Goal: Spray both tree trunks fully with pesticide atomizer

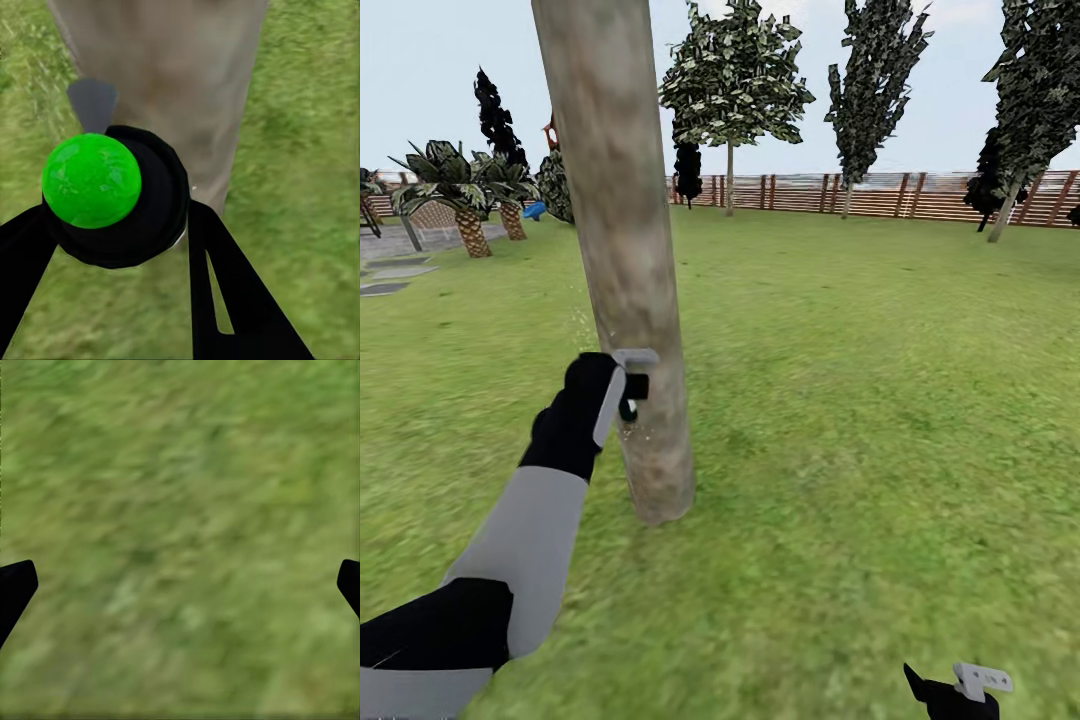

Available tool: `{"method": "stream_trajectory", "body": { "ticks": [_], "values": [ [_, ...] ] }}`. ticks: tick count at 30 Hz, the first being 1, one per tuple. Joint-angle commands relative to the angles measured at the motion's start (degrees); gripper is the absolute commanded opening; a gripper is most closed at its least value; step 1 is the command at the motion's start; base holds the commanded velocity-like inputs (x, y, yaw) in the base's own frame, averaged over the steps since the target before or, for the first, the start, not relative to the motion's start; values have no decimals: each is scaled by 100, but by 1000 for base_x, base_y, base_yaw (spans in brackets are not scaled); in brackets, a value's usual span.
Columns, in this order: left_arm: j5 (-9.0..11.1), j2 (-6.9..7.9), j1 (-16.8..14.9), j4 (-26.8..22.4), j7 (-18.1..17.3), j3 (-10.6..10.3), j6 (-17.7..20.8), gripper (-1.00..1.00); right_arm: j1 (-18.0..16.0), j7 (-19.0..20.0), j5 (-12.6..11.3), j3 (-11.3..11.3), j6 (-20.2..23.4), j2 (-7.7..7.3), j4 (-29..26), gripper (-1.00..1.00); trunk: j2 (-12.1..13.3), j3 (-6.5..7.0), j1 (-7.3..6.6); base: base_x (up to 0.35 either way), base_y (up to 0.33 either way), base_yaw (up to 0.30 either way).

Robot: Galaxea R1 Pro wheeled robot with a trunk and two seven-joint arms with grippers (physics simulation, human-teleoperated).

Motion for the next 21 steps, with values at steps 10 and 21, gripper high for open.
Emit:
{"method": "stream_trajectory", "body": {
  "ticks": [10,21],
  "values": [
    [20,-59,-448,72,0,163,7,-100,0,0,0,0,0,1,0,100,0,0,0,0,0,0],
    [212,-66,-770,461,0,138,5,-100,0,0,0,0,0,1,0,100,0,0,0,0,0,0]
  ]
}}
